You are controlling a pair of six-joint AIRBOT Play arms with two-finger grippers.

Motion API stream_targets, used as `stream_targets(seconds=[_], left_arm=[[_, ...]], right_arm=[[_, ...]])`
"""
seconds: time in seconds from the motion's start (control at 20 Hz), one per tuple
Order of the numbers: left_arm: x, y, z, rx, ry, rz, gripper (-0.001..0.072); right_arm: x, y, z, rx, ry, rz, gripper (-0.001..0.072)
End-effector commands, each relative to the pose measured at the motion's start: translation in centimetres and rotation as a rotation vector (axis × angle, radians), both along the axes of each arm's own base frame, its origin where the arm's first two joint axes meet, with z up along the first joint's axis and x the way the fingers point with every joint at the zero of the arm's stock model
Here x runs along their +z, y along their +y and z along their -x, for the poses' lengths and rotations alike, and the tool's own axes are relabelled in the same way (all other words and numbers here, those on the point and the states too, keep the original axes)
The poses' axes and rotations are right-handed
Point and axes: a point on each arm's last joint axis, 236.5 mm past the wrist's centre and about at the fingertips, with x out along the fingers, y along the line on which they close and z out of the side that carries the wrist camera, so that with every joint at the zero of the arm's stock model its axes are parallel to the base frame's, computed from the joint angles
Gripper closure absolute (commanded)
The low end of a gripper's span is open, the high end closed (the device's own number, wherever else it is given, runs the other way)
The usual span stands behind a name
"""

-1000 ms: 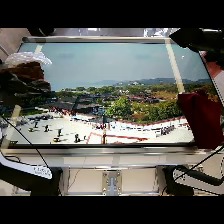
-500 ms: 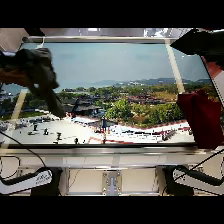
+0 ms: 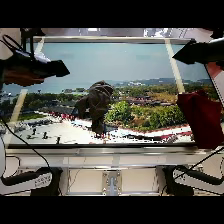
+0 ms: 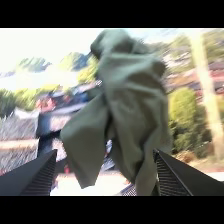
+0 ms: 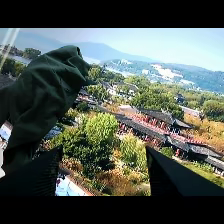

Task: Fold the shirts.

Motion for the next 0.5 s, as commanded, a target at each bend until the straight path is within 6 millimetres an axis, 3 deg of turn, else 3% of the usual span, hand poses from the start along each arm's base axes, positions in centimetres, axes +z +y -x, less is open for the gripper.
stream_targets(seconds=[0.0,0.1,0.2,0.35,0.45], left_arm=[[-8.2,1.5,1.3,0.033,0.218,-0.083,0.0007],[-12.9,-0.4,2.3,-0.059,0.327,-0.046,0.0007],[-15.9,-1.7,2.6,-0.097,0.401,0.000,0.0007],[-18.6,-2.7,2.8,-0.124,0.471,0.042,0.0007],[-19.4,-3.3,2.9,-0.150,0.485,0.066,0.0007]], right_arm=[[-6.6,2.6,-1.1,0.034,0.140,-0.047,0.0115],[-12.0,7.2,-1.8,0.090,0.211,-0.080,0.0115],[-17.5,13.2,-1.9,0.187,0.236,-0.062,0.0115],[-24.2,20.7,-1.2,0.315,0.265,-0.016,0.0115],[-28.2,23.4,-0.5,0.344,0.321,-0.007,0.0115]])
